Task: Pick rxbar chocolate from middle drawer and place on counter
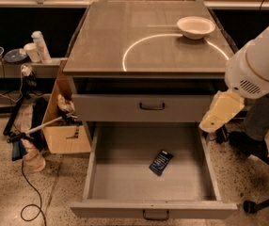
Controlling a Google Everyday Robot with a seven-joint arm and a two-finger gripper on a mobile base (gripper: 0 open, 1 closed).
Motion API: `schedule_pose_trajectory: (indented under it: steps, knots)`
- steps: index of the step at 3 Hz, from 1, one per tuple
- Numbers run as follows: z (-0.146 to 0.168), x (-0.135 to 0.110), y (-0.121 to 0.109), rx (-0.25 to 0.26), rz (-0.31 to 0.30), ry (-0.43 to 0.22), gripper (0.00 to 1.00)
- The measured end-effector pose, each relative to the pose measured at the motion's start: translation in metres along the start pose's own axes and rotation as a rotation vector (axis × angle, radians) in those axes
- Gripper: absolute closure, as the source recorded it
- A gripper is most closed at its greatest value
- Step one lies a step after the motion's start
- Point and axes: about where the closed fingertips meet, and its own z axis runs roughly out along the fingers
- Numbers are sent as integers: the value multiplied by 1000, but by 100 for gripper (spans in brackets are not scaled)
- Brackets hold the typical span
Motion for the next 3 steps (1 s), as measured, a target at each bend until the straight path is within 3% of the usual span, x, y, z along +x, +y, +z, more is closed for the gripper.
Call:
schedule_pose_trajectory:
  steps: [1, 2, 3]
  knots:
    - [26, -6, 6, 6, -30, 36, 0]
    - [66, -23, 19, -42, -93, 42, 0]
    - [66, -23, 19, -42, -93, 42, 0]
